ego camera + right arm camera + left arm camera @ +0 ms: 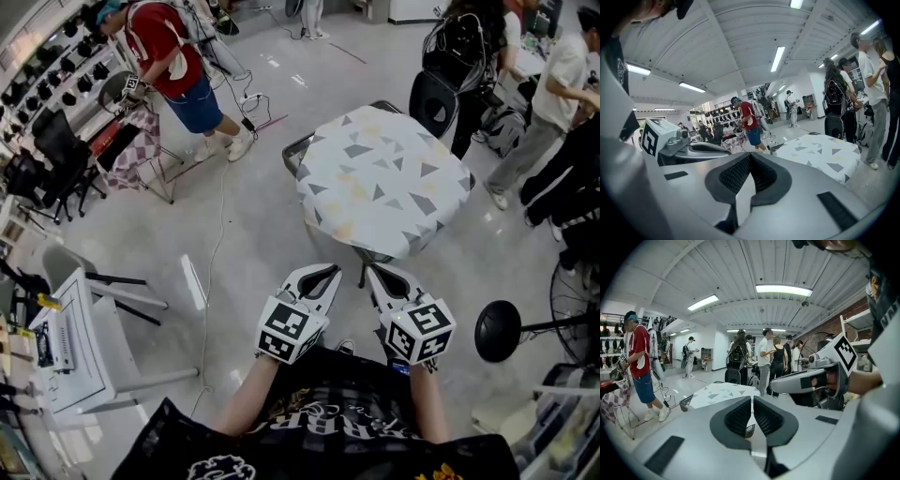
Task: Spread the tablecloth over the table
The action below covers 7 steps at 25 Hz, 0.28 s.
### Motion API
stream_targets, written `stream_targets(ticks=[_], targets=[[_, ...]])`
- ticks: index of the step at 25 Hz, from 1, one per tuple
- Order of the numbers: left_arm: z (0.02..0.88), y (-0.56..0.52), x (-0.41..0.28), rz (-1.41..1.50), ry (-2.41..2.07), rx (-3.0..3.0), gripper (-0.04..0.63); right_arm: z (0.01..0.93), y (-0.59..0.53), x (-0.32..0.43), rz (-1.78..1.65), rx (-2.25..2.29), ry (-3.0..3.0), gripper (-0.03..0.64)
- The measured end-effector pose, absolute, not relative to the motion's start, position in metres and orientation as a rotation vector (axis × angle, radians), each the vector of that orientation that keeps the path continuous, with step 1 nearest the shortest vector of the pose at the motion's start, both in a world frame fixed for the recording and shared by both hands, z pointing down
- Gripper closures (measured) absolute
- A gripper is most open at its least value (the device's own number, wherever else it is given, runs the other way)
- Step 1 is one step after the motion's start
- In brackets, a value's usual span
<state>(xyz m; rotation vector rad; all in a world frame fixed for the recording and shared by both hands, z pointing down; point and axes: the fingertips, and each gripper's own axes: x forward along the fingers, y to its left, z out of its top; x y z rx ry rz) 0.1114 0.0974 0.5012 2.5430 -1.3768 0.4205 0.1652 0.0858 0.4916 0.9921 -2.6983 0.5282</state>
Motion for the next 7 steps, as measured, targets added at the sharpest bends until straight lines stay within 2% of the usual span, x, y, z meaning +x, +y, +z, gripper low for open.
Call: stream_targets(ticks=[7], targets=[[0.5025, 0.0935, 0.117, 0.429, -1.363, 2.565, 0.563, 0.4943, 0.0781, 0.1678, 0.509, 0.997, -2.691, 0.601]])
